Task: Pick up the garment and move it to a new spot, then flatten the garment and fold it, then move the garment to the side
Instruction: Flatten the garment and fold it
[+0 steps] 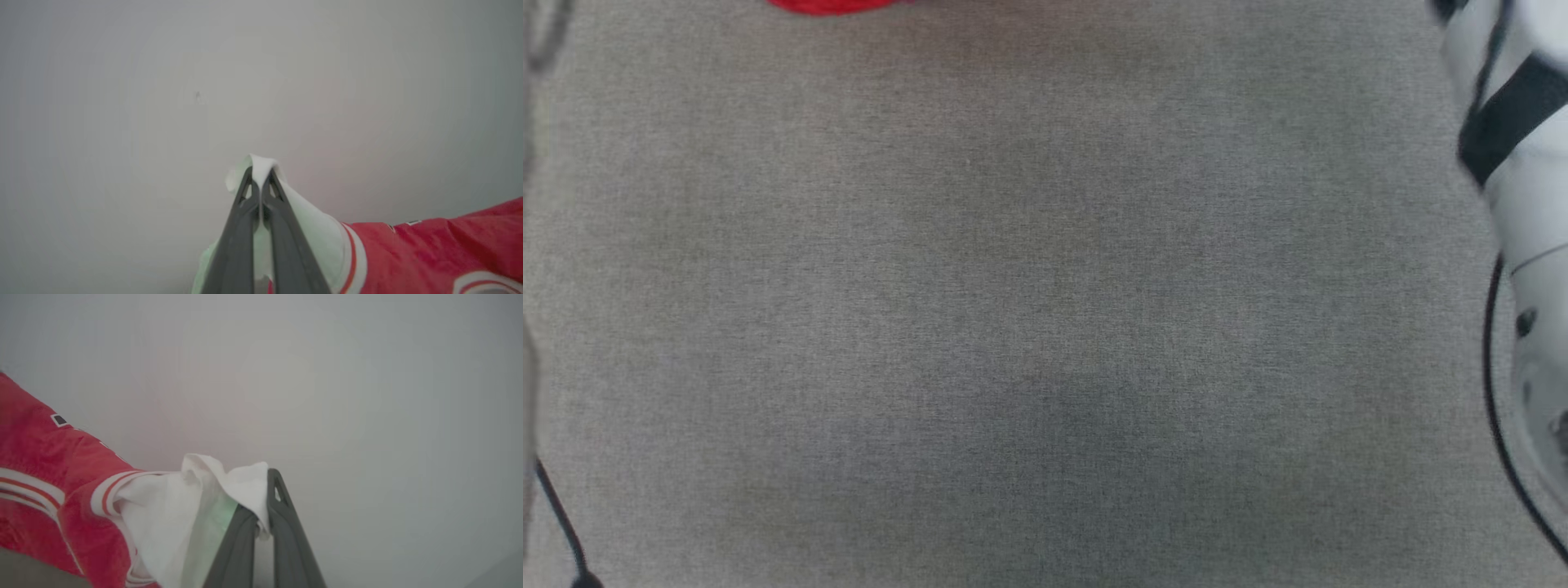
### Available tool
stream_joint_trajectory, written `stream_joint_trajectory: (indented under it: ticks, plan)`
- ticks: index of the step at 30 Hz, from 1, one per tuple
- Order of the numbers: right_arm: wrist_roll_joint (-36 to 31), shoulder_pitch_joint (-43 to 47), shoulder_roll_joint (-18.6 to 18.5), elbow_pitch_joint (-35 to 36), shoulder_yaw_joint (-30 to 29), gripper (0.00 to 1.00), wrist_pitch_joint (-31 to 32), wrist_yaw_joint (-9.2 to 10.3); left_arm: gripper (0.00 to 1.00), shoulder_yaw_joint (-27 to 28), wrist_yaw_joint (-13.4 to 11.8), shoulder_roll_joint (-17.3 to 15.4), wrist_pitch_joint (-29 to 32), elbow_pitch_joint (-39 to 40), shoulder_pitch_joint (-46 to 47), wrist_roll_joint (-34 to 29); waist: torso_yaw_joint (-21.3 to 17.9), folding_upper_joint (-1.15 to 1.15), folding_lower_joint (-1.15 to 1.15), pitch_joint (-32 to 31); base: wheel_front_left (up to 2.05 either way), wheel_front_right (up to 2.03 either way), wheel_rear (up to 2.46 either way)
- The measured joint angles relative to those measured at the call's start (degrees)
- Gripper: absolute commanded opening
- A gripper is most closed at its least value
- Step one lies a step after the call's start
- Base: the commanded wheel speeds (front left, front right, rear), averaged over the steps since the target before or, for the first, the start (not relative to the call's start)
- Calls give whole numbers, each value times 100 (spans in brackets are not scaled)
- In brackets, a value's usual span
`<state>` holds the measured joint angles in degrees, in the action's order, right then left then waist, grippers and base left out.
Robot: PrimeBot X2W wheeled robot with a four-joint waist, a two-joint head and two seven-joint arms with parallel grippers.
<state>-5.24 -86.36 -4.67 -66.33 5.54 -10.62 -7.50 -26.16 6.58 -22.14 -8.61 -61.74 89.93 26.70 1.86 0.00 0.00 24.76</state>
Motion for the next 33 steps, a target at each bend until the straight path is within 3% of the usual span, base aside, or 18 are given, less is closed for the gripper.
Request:
stream_joint_trajectory:
  ticks: [9, 12, 16, 22, 26, 29, 33]
  plan:
    - [1337, 741, 121, -509, 682, 0, 692, 0, 0, -382, 73, 272, 1466, -702, -928, 472, 90, 0, 0, -273, 0, 0, 0]
    - [1608, 962, 115, -456, 927, 0, 940, 0, 0, -479, 74, 296, 1892, -660, -1214, 662, 102, 0, 0, -369, 0, 0, 0]
    - [2555, 1575, 48, 105, 1339, 0, 1475, 0, 0, -730, 75, 176, 2566, -375, -1794, 951, 123, 0, 0, -568, 0, 0, 0]
    - [3878, 2903, -846, 1689, 2132, 0, 2636, 1, 0, -943, 75, -149, 3209, 285, -2826, 1381, 148, 0, 0, -855, 0, 0, 0]
    - [4596, 3829, -1570, 2825, 2238, 0, 3401, 0, 0, -962, 56, -452, 3566, 859, -3512, 1599, 165, 0, 0, -1009, 0, 0, 0]
    - [4911, 4518, -1993, 3512, 2074, 0, 3910, 1, 0, -904, -85, -676, 3815, 1483, -3990, 1736, 188, 0, 0, -1099, 0, 0, 0]
    - [5091, 5363, -2308, 4353, 1759, 0, 4550, 1, 0, -800, -502, -1037, 4221, 2557, -4837, 2001, 207, 0, 0, -1212, 0, 0, 0]
